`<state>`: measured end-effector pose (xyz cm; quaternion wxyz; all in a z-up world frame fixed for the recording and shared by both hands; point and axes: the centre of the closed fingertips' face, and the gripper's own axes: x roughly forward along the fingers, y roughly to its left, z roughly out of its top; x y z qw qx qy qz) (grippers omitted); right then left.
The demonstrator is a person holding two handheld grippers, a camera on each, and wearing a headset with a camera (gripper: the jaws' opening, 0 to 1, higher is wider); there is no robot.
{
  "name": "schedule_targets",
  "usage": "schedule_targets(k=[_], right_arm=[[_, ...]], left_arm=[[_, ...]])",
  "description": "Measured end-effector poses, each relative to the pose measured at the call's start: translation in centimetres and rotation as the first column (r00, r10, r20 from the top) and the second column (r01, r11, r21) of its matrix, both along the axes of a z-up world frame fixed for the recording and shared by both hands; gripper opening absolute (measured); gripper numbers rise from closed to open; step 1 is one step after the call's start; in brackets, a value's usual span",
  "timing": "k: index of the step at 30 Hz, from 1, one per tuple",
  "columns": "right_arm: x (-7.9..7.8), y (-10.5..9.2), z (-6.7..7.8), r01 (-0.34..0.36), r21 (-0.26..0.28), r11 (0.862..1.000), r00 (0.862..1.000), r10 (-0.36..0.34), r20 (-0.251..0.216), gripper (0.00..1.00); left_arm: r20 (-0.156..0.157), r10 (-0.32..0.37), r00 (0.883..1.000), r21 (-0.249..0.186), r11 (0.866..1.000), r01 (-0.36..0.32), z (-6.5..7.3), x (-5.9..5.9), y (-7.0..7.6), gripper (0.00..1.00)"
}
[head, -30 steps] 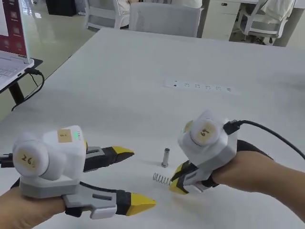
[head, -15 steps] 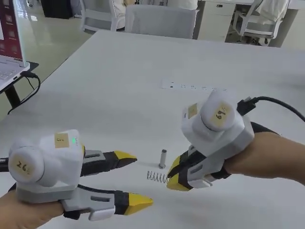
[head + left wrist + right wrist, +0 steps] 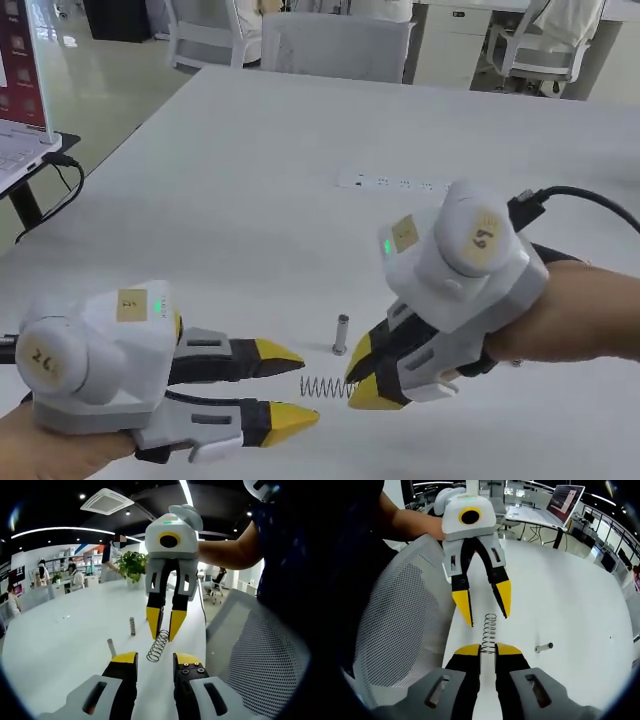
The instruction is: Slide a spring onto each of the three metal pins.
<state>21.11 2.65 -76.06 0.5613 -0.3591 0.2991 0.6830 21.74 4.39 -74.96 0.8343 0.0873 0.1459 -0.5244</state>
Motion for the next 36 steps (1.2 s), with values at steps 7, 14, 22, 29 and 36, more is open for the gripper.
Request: schedule_targets(k=[7, 14, 22, 29, 36], right_arm=[[-0.4, 0.2, 0.1, -0.061, -0.006, 0.998, 0.998, 0.061, 0.012, 0.08], [-0.8, 0.3, 0.2, -0.130, -0.008, 0.991, 0.991, 0.130, 0.037, 0.08], [-0.7, 0.2, 0.0, -0.144, -0.015, 0.989, 0.988, 0.144, 0.056, 0.08], [-0.6, 0.2, 0.3, -0.120, 0.002, 0.993, 0.992, 0.120, 0.045, 0.08], [-0.7, 0.4, -0.4, -0.115, 0.001, 0.993, 0.993, 0.115, 0.035, 0.09]], left_arm=[[-0.006, -0.026, 1.000, -0.002, 1.000, 0.026, 0.0, -0.4, -0.2, 0.11], [-0.021, -0.050, 0.999, 0.000, 0.999, 0.050, -0.2, -0.7, -0.5, 0.05], [-0.008, -0.070, 0.998, 0.012, 0.997, 0.070, -0.2, -1.0, -0.6, 0.02], [-0.017, -0.069, 0.997, 0.002, 0.998, 0.069, 0.0, -1.0, -0.6, 0.02], [-0.012, -0.079, 0.997, -0.009, 0.997, 0.079, 0.5, -1.1, -0.8, 0.01]])
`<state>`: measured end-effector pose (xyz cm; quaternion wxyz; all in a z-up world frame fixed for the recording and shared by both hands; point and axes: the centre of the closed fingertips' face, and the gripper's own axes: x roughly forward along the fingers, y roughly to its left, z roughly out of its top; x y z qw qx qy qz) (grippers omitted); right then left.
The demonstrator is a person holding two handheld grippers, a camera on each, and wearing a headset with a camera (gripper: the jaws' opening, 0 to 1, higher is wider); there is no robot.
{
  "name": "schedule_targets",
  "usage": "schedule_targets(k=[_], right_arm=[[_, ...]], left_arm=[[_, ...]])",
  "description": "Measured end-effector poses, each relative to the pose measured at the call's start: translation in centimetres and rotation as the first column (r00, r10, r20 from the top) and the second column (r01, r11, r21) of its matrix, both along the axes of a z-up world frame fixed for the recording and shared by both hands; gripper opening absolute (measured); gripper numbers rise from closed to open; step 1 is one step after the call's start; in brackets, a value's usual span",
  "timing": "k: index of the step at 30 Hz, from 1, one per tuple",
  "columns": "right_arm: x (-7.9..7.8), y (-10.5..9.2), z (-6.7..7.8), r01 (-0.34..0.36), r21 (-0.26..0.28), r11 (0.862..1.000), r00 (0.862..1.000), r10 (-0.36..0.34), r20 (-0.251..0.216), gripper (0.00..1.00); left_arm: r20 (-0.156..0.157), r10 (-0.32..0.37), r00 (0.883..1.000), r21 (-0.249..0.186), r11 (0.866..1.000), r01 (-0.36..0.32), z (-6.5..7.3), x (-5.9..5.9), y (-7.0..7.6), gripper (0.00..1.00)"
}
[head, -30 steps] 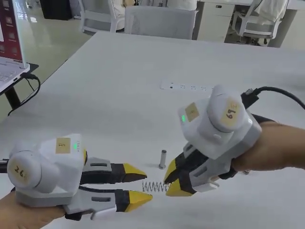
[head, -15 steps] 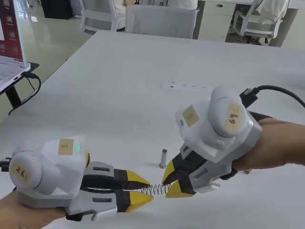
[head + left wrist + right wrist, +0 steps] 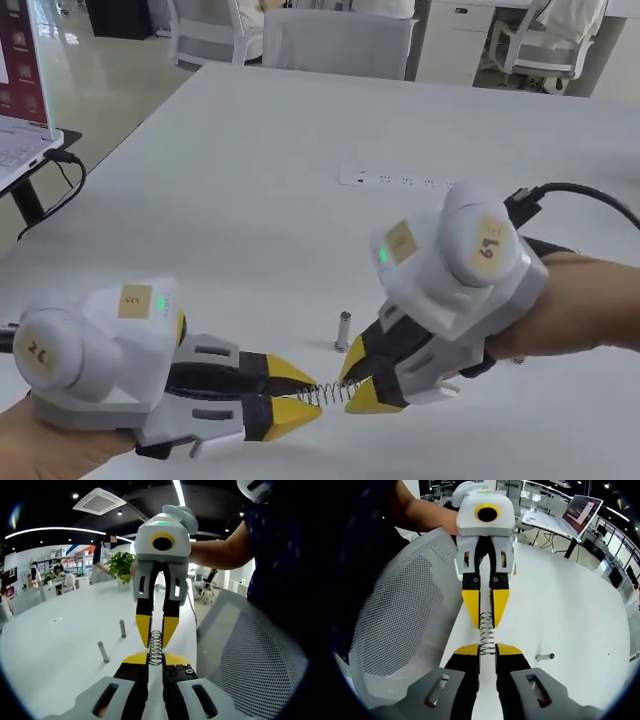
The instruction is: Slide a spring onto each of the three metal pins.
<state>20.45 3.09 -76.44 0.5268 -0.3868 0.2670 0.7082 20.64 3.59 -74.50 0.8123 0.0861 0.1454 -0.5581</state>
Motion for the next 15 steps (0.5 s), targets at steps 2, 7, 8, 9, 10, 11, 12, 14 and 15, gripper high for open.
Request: schedule_targets(k=[2, 7, 8, 9, 10, 11, 12, 14, 15], right_arm=[[-0.03, 0.12, -0.27, 0.003, 0.000, 1.000, 1.000, -0.003, -0.004, 0.09], [-0.10, 0.32, -0.60, 0.012, 0.009, 1.000, 1.000, -0.012, -0.014, 0.09], [-0.12, 0.32, -0.61, 0.012, 0.010, 1.000, 1.000, -0.011, -0.014, 0.09], [-0.09, 0.29, -0.60, 0.012, 0.012, 1.000, 1.000, -0.012, -0.011, 0.09], [-0.05, 0.30, -0.53, 0.014, 0.015, 1.000, 1.000, -0.014, -0.011, 0.09], [0.05, 0.28, -0.41, 0.019, 0.017, 1.000, 1.000, -0.019, -0.010, 0.09], [0.10, 0.25, -0.29, 0.022, 0.018, 1.000, 1.000, -0.022, -0.010, 0.09], [0.17, 0.21, 0.08, 0.029, 0.018, 0.999, 0.999, -0.029, -0.014, 0.08], [0.17, 0.21, 0.24, 0.032, 0.017, 0.999, 0.999, -0.032, -0.016, 0.08]], left_arm=[[0.003, 0.000, 1.000, -0.004, 1.000, 0.000, 0.14, 0.02, -0.05, 0.01], [0.001, 0.002, 1.000, -0.008, 1.000, -0.002, 0.15, 0.04, -0.05, 0.02], [-0.001, 0.002, 1.000, -0.008, 1.000, -0.002, 0.12, 0.03, -0.05, 0.02], [0.000, 0.004, 1.000, -0.010, 1.000, -0.004, 0.15, 0.05, -0.06, 0.02], [0.000, 0.005, 1.000, -0.010, 1.000, -0.005, 0.15, 0.09, -0.06, 0.02], [0.001, 0.007, 1.000, -0.014, 1.000, -0.007, 0.22, 0.17, -0.06, 0.02], [0.001, 0.009, 1.000, -0.018, 1.000, -0.008, 0.27, 0.23, -0.08, 0.02], [0.003, 0.010, 1.000, -0.018, 1.000, -0.010, 0.29, 0.34, -0.12, 0.02], [0.003, 0.010, 1.000, -0.019, 1.000, -0.010, 0.30, 0.37, -0.13, 0.02]])
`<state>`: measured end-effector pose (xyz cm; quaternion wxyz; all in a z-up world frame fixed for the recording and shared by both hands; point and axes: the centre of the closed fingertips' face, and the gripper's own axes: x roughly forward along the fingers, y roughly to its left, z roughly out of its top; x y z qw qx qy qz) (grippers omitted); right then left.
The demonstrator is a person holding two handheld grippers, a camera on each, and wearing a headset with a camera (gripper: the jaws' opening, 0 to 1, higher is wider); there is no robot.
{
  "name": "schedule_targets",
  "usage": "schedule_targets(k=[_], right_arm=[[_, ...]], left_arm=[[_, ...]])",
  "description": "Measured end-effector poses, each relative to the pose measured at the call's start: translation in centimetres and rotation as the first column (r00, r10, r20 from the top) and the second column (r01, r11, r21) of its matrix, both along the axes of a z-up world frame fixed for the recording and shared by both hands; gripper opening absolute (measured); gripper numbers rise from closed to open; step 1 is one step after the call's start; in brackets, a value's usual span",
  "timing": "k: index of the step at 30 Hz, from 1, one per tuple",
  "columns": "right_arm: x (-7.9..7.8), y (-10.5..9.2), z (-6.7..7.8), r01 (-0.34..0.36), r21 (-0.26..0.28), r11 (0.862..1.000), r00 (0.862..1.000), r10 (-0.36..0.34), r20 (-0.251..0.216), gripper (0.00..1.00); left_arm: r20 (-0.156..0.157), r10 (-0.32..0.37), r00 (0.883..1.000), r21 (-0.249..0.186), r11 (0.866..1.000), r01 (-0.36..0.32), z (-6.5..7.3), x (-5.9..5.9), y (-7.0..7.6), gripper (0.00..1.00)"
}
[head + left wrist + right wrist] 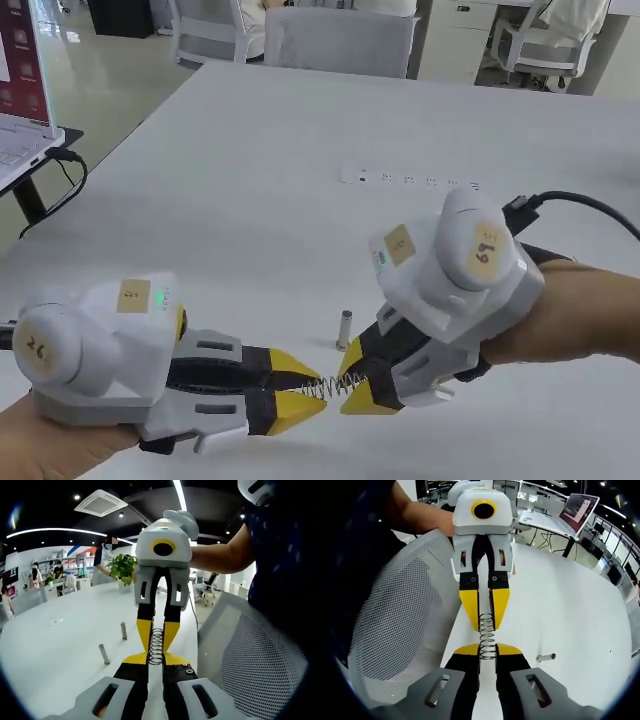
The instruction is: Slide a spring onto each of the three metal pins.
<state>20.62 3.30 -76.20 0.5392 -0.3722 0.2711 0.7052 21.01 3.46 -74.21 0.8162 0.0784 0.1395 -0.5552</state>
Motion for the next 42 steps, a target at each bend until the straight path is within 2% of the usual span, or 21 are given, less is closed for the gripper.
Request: schedule_targets(k=[8, 14, 20, 26, 28, 36, 42], right_arm=[[-0.2, 0.4, 1.2, 0.011, -0.003, 1.000, 1.000, -0.011, -0.005, 0.08], [-0.5, 0.9, 2.4, 0.030, -0.005, 1.000, 0.999, -0.030, -0.031, 0.08], [-0.8, 1.4, 3.1, 0.030, -0.007, 1.000, 0.999, -0.031, -0.029, 0.08], [-1.1, 1.6, 3.5, 0.021, -0.026, 0.999, 0.999, -0.021, -0.026, 0.07], [-1.1, 1.8, 3.6, 0.011, -0.031, 0.999, 1.000, -0.011, -0.012, 0.07], [-1.1, 1.8, 3.2, 0.005, -0.051, 0.999, 1.000, -0.005, -0.008, 0.07], [-1.1, 1.9, 2.8, -0.003, -0.067, 0.998, 1.000, 0.002, -0.002, 0.08]], left_arm=[[-0.001, 0.002, 1.000, -0.005, 1.000, -0.002, 0.1, 0.0, 0.0, 0.02], [0.001, 0.000, 1.000, -0.012, 1.000, 0.000, 0.2, -0.1, 0.0, 0.02], [0.004, -0.002, 1.000, -0.018, 1.000, 0.002, 0.3, -0.1, -0.1, 0.02], [0.003, -0.011, 1.000, -0.020, 1.000, 0.011, 0.3, -0.3, -0.3, 0.02], [0.007, -0.011, 1.000, -0.022, 1.000, 0.011, 0.4, -0.3, -0.3, 0.02], [0.009, -0.006, 1.000, -0.014, 1.000, 0.006, 0.1, -0.3, -0.3, 0.02], [0.001, -0.005, 1.000, 0.009, 1.000, 0.005, -0.3, -0.2, -0.3, 0.03]])
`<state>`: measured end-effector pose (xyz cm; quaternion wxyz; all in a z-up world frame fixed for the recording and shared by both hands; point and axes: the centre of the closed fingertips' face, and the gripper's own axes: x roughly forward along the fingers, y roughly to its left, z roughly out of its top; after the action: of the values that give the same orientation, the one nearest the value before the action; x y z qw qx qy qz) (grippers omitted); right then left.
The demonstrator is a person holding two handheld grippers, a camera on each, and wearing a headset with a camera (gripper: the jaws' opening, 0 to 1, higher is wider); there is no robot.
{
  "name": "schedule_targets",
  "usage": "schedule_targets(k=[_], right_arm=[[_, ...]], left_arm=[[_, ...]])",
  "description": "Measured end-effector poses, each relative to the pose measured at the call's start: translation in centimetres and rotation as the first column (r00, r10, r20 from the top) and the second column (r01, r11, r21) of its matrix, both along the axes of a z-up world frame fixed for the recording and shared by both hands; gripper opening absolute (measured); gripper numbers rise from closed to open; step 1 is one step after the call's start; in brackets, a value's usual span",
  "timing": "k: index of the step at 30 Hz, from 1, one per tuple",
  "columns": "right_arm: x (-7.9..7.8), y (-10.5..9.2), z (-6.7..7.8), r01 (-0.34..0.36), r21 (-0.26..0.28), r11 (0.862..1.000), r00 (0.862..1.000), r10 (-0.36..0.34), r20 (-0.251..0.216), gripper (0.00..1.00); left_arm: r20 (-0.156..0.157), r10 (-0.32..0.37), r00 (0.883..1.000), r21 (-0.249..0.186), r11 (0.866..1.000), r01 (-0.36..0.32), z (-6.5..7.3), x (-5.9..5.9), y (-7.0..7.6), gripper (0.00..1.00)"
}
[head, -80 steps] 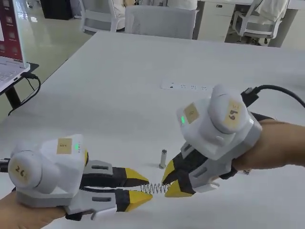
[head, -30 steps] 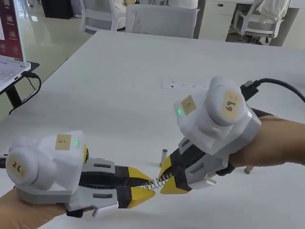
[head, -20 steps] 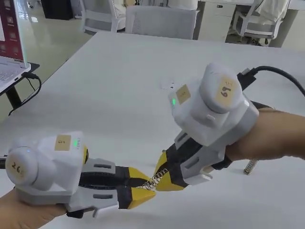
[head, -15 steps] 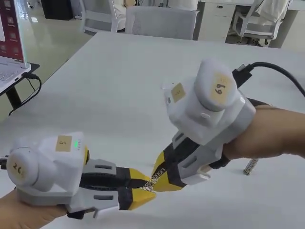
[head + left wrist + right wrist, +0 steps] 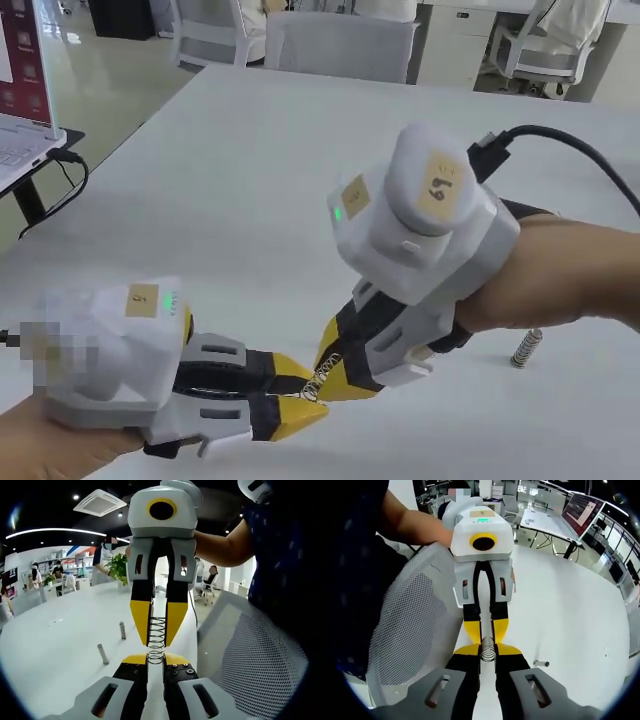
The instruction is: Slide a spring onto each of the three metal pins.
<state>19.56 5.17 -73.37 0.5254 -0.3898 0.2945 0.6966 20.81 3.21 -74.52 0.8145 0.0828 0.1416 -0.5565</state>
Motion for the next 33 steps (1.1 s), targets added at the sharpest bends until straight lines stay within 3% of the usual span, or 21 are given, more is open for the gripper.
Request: schedule_targets(k=[8, 18, 33], right_arm=[[0.4, 0.1, -0.2, 0.006, 0.002, 1.000, 1.000, -0.006, -0.002, 0.08], [1.3, -0.6, -0.3, 0.023, -0.013, 1.000, 1.000, -0.023, 0.021, 0.08], [2.2, -1.5, -0.3, 0.050, -0.021, 0.999, 0.998, -0.049, 0.034, 0.08]], left_arm=[[-0.020, 0.026, 0.999, -0.004, 1.000, -0.026, -0.2, 0.3, 0.3, 0.09], [-0.054, 0.085, 0.995, 0.001, 0.996, -0.085, -0.7, 1.1, 1.0, 0.27], [-0.067, 0.164, 0.984, 0.008, 0.986, -0.164, -1.1, 2.0, 2.1, 0.46]])
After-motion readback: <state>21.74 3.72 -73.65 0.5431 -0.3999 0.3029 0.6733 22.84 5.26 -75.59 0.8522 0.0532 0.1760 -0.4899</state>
